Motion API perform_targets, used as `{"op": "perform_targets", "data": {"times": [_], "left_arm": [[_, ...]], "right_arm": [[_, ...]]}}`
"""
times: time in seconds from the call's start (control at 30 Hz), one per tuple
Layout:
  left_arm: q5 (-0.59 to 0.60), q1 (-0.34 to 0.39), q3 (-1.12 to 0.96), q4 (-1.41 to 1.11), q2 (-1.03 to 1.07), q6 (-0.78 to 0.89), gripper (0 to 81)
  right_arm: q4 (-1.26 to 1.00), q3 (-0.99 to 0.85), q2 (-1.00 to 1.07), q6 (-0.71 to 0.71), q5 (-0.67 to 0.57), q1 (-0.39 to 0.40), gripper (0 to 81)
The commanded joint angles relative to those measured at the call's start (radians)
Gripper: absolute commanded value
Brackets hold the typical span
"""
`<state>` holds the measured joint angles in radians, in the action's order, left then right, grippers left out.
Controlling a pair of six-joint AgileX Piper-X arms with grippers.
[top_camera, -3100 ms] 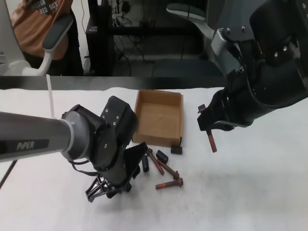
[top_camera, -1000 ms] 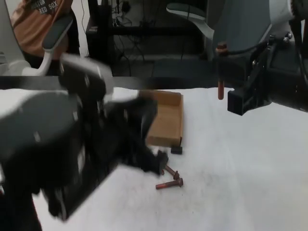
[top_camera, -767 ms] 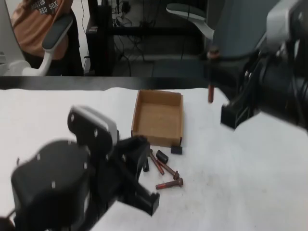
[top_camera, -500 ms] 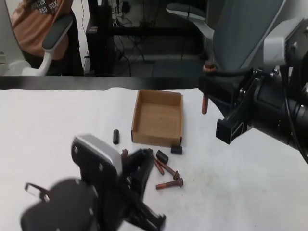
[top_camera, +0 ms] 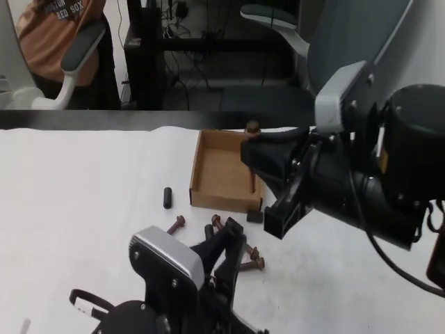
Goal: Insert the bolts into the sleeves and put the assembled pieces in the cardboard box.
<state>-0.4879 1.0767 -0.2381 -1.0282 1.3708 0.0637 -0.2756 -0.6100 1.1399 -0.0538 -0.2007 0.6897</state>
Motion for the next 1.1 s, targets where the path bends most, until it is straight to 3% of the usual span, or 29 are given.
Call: {"op": "perform_targets", "data": {"times": [0.0, 0.27, 0.4, 0.6, 1.07], "left_arm": [[-0.030, 0.003, -0.002, -0.051, -0.002, 0.033, 1.8], [-0.020, -0.003, -0.004, -0.051, -0.002, 0.071, 1.8], [-0.020, -0.040, -0.004, -0.051, -0.002, 0.071, 1.8], [0.015, -0.078, -0.004, -0.051, -0.002, 0.071, 1.8], [0.064, -0.078, -0.012, -0.113, -0.002, 0.086, 1.8]], "right_arm": [[-0.057, -0.003, 0.011, -0.007, 0.028, 0.007, 0.0], [-0.136, -0.003, 0.045, -0.017, 0.074, 0.047, 0.0], [-0.157, -0.003, 0.045, -0.096, 0.095, 0.073, 0.0], [-0.185, -0.003, 0.045, -0.103, 0.110, 0.103, 0.0], [-0.155, -0.003, 0.066, -0.113, 0.140, 0.149, 0.0]]}}
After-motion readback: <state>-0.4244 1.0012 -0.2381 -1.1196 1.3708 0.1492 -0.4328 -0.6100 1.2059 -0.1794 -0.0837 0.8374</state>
